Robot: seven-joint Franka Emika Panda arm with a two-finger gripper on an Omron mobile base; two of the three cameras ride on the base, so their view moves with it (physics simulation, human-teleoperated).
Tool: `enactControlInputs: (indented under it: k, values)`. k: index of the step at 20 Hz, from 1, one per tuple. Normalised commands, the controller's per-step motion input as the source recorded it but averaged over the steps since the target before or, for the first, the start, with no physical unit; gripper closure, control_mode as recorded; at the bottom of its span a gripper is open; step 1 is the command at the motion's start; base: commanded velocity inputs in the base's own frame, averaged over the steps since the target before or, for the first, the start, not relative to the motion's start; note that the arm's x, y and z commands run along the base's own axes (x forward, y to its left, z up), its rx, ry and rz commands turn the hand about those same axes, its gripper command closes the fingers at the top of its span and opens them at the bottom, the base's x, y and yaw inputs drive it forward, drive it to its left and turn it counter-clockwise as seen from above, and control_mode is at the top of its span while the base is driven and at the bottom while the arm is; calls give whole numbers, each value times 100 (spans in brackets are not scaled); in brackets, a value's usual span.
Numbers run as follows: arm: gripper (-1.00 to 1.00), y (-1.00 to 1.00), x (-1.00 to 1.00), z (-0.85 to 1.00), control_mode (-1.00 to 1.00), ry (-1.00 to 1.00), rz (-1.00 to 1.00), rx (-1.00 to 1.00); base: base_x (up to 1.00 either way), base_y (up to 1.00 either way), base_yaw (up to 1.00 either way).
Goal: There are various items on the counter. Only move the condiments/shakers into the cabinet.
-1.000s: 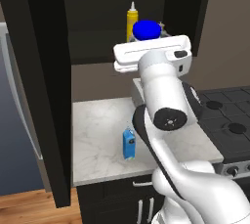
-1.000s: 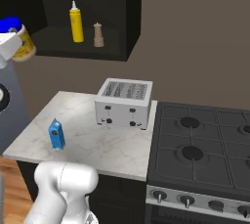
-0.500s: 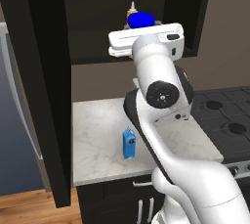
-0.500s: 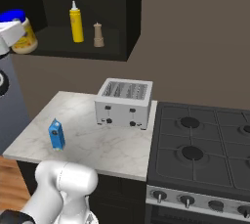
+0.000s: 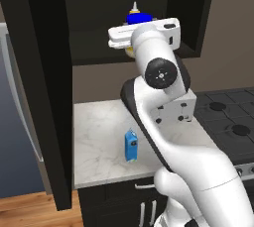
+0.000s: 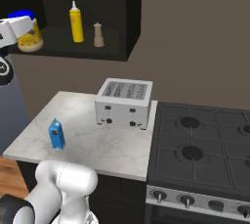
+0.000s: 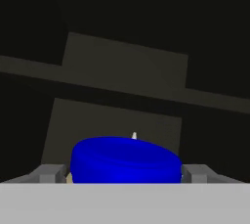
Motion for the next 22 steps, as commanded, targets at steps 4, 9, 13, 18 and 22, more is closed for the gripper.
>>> enactControlInputs:
  k: [4, 9, 13, 18, 22]
  values:
    - [100, 19, 39, 0, -100, 5, 0, 0, 0, 0, 0]
    - [100, 20, 32, 0, -100, 1, 0, 0, 0, 0, 0]
    - [100, 6, 21, -2, -100, 0, 0, 0, 0, 0, 0]
    - [100, 0, 18, -10, -100, 0, 0, 2, 0, 0, 0]
    - [100, 0, 20, -3, -100, 3, 2, 7, 0, 0, 0]
